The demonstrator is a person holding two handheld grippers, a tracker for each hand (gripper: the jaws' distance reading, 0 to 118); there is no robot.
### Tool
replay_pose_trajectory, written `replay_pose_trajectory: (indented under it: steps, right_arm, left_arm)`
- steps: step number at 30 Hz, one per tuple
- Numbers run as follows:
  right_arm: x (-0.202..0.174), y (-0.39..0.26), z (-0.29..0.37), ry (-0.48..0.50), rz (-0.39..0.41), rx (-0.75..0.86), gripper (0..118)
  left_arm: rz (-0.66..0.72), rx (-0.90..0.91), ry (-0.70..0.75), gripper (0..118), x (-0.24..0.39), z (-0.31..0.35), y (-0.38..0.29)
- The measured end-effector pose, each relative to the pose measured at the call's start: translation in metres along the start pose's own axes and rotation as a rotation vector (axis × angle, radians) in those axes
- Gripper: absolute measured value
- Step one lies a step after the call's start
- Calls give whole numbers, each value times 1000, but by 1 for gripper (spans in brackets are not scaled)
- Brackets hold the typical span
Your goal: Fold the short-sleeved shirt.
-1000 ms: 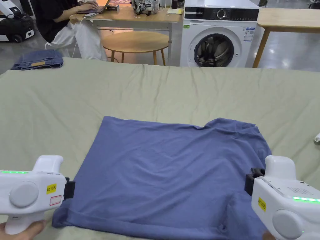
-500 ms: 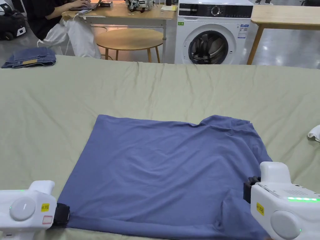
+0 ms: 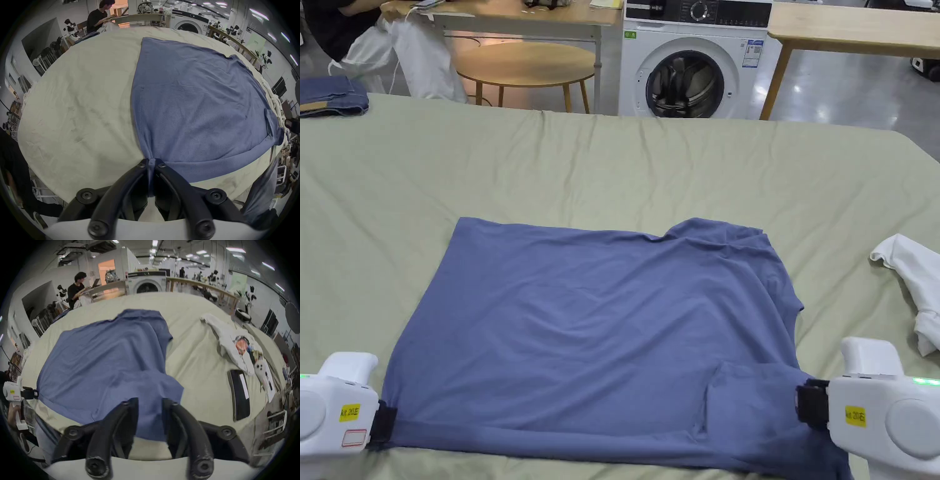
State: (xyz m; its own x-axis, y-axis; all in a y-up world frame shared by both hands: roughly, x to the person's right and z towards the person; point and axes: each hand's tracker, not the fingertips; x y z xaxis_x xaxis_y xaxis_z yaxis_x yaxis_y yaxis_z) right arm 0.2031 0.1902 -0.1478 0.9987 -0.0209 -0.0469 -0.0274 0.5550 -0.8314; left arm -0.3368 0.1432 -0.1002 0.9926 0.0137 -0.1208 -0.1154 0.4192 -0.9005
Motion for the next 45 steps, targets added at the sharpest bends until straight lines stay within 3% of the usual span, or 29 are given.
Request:
replay_pose_trajectory:
  steps: [1, 8, 10, 13, 14, 15, 16, 18, 26, 32, 45]
  right_arm:
    - [3, -3, -1, -12, 8, -23, 48]
    - [13, -32, -38, -10, 13, -196, 49]
    - [12, -41, -57, -13, 19, -256, 35]
    - [5, -46, -55, -31, 48, -190, 29]
    - [1, -45, -52, -9, 50, -190, 13]
    - [0, -44, -51, 52, 18, -192, 7]
    - [0, -43, -51, 25, 33, -198, 6]
    - [-3, -42, -47, 13, 83, -177, 5]
    - [3, -10, -1, 63, 34, 13, 4]
    - [-3, 37, 2, 56, 45, 92, 4]
    - [1, 137, -107, 56, -15, 61, 4]
  left_arm:
    - [-2, 1, 3, 0, 1, 1, 0]
    - [17, 3, -9, 0, -5, -2, 0]
    - [21, 5, -12, 0, -5, -1, -1]
    - [25, 10, -17, 0, -7, 1, -1]
    - [25, 12, -18, 0, -7, 3, -1]
    - [22, 14, -18, 0, -7, 3, -1]
    - [20, 15, -18, 0, -7, 4, -1]
    - [16, 25, -23, 0, -7, 10, 1]
    - [28, 163, -72, 0, -7, 46, 28]
    - [39, 254, -85, 0, -8, 53, 75]
    - [146, 236, -92, 0, -22, -24, 170]
